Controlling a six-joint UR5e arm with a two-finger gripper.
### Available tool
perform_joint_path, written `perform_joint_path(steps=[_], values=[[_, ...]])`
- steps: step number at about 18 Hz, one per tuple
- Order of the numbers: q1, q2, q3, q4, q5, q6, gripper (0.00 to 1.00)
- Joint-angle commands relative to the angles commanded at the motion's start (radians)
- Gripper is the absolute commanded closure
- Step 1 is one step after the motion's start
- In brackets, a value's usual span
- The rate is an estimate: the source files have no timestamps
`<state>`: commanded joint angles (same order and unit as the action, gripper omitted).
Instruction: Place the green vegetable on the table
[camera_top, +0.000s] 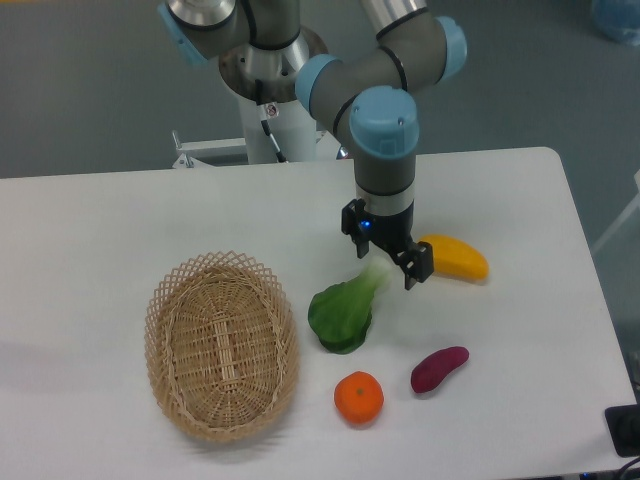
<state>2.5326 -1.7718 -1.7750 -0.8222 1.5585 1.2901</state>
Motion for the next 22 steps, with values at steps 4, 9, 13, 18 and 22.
perform_joint_path(steps=[4,9,13,18,22], values=[[0.015,0.000,0.101,-0.057,0.005,0.003,0.00],[0.057,0.000,0.229,-0.240,0.002,0.017,0.00],[0.086,-0.003,0.353,-0.398,-0.002,0.075,0.00],[0.133,-0.002,0.384,-0.479,-0.015,0.210,0.00],[0.186,0.002,0.384,-0.477,-0.102,0.278,0.00]])
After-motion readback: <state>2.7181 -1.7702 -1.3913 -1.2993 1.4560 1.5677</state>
